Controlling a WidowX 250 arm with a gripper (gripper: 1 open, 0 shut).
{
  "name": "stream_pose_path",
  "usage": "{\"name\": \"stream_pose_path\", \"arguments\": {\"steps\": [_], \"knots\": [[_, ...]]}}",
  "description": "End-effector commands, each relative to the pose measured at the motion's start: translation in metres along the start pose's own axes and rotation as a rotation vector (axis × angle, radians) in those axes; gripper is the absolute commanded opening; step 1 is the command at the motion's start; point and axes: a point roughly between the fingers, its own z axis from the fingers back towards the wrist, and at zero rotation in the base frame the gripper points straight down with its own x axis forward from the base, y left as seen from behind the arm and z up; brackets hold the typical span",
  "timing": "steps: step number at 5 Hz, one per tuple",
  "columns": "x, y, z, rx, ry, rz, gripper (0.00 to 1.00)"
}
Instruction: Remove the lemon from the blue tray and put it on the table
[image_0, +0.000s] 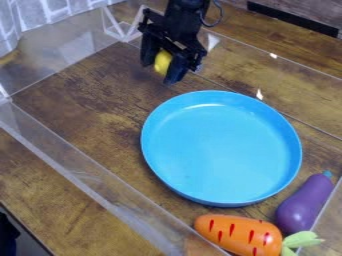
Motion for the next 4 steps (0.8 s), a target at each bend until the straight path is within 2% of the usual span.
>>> {"name": "stream_pose_path", "arguments": {"steps": [1, 2, 3, 4], "knots": [[-0.002, 0.017, 0.010, 0.012, -0.057, 0.005, 0.00], [-0.007, 0.005, 0.014, 0.034, -0.083, -0.049, 0.00], [-0.008, 0.020, 0.007, 0.039, -0.098, -0.117, 0.00], [-0.009, 0.020, 0.016, 0.044, -0.095, -0.111, 1.00]]}}
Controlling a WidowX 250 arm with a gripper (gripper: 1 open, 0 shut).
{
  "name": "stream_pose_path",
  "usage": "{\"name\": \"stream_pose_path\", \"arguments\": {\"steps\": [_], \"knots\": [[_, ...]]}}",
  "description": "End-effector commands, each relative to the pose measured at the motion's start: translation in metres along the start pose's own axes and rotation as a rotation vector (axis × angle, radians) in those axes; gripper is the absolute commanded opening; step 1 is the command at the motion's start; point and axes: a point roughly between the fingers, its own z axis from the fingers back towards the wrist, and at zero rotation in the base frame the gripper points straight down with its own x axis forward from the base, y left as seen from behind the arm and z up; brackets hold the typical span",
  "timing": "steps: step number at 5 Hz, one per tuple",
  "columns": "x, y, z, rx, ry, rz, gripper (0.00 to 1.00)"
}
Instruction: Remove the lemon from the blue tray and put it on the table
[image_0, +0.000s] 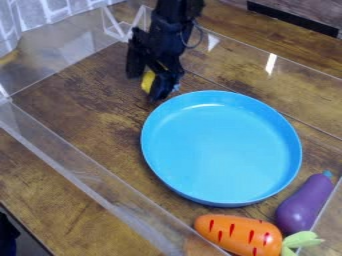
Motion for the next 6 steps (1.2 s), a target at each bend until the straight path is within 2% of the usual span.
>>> {"name": "stream_pose_path", "arguments": {"steps": [1, 2, 3, 4, 5, 6], "knots": [[0.001, 0.020, 0.065, 0.052, -0.118, 0.050, 1.00], [-0.012, 0.038, 0.088, 0.048, -0.146, 0.109, 1.00], [-0.019, 0.047, 0.091, 0.031, -0.161, 0.122, 1.00], [-0.024, 0.049, 0.087, 0.010, -0.159, 0.123, 1.00], [-0.023, 0.037, 0.075, -0.009, -0.167, 0.100, 1.00], [-0.023, 0.021, 0.068, -0.032, -0.193, 0.066, 1.00]]}}
